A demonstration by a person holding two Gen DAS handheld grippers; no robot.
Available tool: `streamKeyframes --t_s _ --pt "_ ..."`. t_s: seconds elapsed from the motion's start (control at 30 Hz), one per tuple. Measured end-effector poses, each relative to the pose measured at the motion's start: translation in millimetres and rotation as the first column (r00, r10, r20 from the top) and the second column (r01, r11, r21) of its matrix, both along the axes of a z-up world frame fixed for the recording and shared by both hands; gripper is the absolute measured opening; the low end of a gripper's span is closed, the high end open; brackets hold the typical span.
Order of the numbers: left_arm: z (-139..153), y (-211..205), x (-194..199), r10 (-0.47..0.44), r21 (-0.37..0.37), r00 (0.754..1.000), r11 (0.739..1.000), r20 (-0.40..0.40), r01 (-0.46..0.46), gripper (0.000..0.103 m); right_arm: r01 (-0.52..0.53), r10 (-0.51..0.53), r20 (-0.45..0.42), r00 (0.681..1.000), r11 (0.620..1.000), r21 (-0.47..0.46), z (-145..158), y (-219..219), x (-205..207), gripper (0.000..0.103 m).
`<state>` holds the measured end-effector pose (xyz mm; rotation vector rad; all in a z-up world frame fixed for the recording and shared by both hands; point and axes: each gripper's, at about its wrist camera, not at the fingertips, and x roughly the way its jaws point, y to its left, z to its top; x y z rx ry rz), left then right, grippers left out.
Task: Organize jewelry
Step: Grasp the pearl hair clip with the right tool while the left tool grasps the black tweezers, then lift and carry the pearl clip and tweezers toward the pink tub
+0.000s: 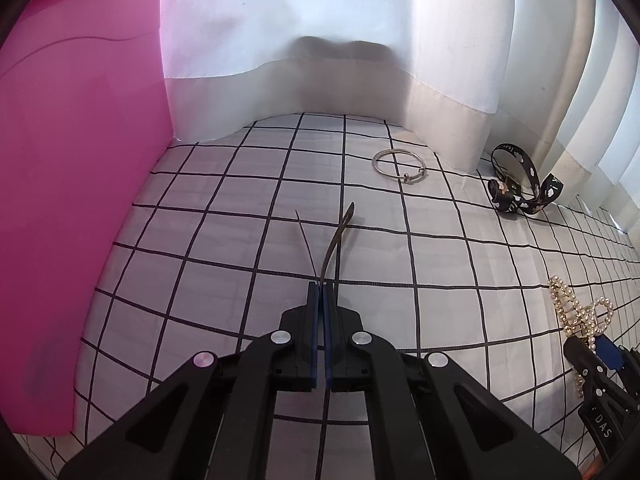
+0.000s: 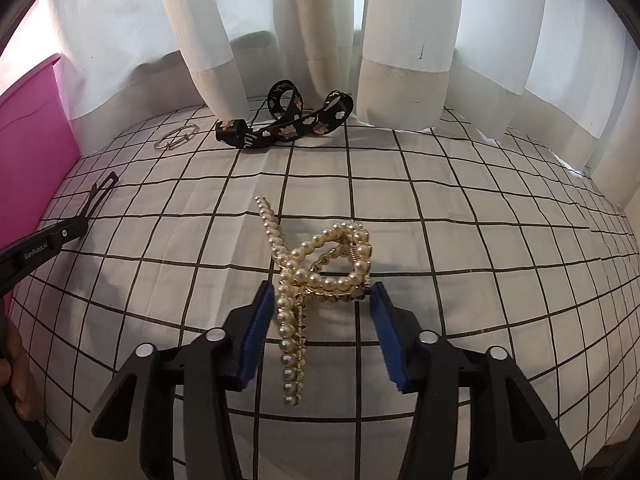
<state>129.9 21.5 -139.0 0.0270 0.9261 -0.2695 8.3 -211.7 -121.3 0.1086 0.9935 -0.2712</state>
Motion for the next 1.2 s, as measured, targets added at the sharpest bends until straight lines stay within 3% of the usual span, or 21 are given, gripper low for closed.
streamKeyframes --t_s 0.5,1.2 --pt "11.2 -0.2 -12.4 -0.027 -0.022 1.0 0.999 0.011 0.028 0.003 0.0 -0.003 0.051 0.999 0.999 0.054 15.3 -6.1 -10.4 0.041" --pt "54.6 -14.6 -52.5 -0.065 -0.031 0.997 0.997 0.044 0.067 0.003 -0.052 0.043 0.106 0.993 0.995 0.09 52.1 -14.4 -31.5 0.041"
